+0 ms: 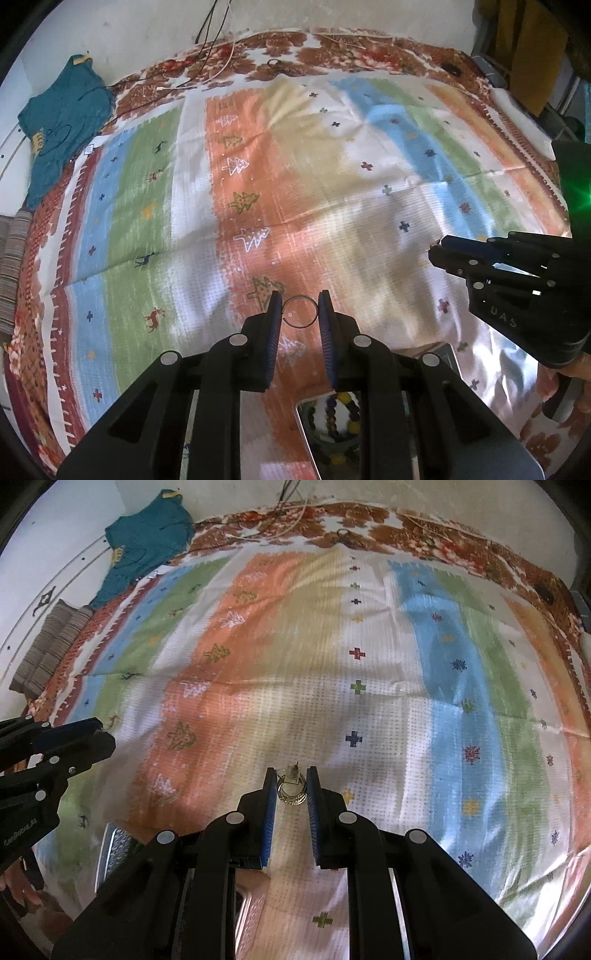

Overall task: Organize jewelry
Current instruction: 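Carry the gold ring and earring over the silver tin with both grippers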

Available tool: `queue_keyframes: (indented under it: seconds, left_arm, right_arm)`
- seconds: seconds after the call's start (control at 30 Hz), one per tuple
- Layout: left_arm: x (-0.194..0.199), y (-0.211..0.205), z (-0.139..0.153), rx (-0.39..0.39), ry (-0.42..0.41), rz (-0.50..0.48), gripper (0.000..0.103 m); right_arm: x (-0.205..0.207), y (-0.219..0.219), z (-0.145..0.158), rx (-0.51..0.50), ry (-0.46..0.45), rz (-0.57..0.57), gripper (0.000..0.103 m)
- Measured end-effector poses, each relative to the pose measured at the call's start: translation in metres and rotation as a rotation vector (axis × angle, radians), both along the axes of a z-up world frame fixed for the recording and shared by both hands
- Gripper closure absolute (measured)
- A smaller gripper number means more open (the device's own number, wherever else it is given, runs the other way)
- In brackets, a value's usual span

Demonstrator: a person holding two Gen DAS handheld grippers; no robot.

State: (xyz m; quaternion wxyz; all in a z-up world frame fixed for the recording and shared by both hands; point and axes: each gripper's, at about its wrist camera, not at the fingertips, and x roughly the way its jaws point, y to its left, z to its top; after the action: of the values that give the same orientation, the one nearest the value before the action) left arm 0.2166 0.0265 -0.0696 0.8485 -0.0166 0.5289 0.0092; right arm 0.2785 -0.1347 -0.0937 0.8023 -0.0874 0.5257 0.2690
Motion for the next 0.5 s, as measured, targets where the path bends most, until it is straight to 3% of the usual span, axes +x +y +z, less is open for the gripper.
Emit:
queue_keyframes:
  seconds: [0.5]
  left_arm:
    - [-0.035,0.001,0.008,-0.027,-0.018,0.009,0.084]
  right_arm:
    - [-0.031,-0.008,0.013,-0.024,-0.04,0.026,0.086]
